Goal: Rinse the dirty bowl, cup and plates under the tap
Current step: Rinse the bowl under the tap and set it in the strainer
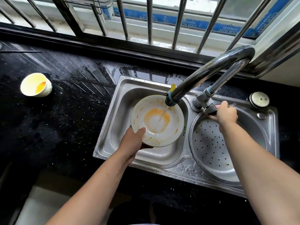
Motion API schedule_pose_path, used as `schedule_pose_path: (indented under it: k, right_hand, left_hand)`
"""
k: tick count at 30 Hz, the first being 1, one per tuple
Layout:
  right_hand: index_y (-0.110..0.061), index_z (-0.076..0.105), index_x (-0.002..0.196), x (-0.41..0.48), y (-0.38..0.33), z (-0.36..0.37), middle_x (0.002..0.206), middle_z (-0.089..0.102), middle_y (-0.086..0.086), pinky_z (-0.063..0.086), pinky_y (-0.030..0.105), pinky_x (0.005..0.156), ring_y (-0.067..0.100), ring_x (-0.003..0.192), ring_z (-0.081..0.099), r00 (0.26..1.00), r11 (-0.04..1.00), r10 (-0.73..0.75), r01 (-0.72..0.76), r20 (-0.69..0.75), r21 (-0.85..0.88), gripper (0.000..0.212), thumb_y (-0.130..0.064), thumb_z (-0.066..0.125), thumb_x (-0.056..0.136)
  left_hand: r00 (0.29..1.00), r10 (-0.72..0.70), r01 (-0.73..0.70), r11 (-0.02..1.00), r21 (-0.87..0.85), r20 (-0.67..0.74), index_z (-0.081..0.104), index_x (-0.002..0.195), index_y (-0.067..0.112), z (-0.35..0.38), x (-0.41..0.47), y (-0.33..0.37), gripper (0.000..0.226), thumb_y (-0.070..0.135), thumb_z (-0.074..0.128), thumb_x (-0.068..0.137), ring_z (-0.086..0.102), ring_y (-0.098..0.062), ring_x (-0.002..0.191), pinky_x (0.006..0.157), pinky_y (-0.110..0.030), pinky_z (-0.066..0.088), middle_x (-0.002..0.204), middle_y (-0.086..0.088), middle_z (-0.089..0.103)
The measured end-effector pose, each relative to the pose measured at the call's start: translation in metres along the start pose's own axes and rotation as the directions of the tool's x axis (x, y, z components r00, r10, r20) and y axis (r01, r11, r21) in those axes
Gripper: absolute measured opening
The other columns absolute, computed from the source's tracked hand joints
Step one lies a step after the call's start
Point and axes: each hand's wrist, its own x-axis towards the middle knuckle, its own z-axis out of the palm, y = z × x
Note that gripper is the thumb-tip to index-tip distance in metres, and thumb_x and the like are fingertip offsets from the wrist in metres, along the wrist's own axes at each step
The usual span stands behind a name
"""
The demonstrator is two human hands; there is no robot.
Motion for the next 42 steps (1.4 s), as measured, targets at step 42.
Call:
schedule_pose_path:
  k: [42]
  right_hand:
    - [-0.012, 0.06, 0.113, -0.165, 0.052, 0.085, 0.105, 0.06, 0.011, 0.043, 0.034, 0.074, 0.035, 0.11, 0.062, 0.617, 0.268, -0.133, 0.776, 0.775, -0.571, 0.026, -0.015, 0.047, 0.091]
  left_hand:
    - [0.998, -0.011, 0.019, 0.991, 0.131, -0.066, 0.058, 0.136, 0.028, -0.001, 0.018, -0.033, 0.062, 0.016, 0.052, 0.075, 0.072, -0.039, 0.111, 0.084, -0.059, 0.064, 0.124, -0.009, 0.072]
